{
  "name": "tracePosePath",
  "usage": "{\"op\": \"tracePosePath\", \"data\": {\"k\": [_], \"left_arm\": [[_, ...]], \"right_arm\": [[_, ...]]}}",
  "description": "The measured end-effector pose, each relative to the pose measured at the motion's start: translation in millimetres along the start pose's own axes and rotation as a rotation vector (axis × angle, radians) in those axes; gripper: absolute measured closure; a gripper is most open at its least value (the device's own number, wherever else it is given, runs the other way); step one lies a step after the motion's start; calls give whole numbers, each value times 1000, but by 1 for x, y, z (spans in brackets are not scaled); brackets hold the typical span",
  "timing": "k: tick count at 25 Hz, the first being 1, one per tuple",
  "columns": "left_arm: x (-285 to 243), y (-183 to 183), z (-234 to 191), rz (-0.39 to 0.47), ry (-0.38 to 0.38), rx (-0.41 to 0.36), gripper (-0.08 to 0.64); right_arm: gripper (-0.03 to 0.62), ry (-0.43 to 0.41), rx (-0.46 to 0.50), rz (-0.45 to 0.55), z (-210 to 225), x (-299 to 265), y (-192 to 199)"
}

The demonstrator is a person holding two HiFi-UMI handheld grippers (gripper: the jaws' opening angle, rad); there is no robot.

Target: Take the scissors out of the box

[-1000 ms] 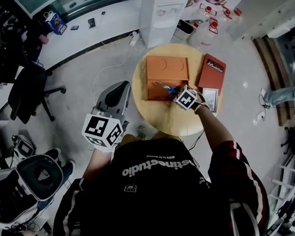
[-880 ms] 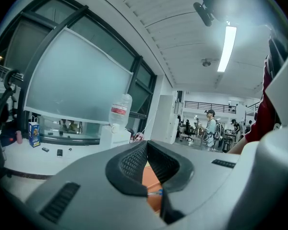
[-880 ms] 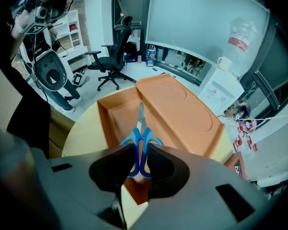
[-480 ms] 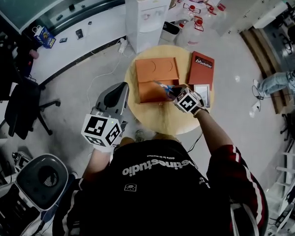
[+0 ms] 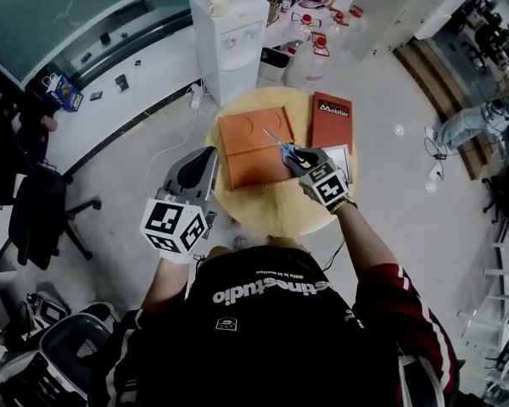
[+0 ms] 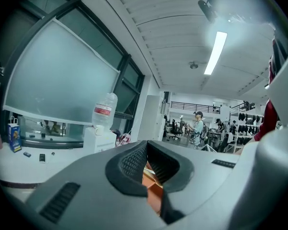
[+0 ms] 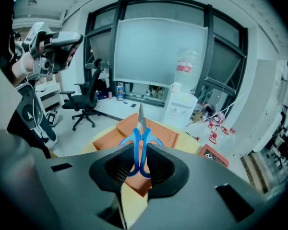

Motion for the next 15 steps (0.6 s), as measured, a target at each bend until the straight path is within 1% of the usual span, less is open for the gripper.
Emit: {"op": "tracePosePath", "data": {"k": [8,15], "left_arm": [[-30,-3,21,-25,88,-33,543],[-43,-10,40,-34,137,-71,543]], "right_arm": [[484,149,-192,184,19,56,-25],[484,260,-232,338,30,117,-60]]}}
Point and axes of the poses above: the fingertips, and each gripper's own axes: x backward along the fingers, z to its right, y out of its underside, the point moved 3 cm from there along x, backward along the fingers, and after that the axes turned 10 degrees about x, right-handed, at the moved point
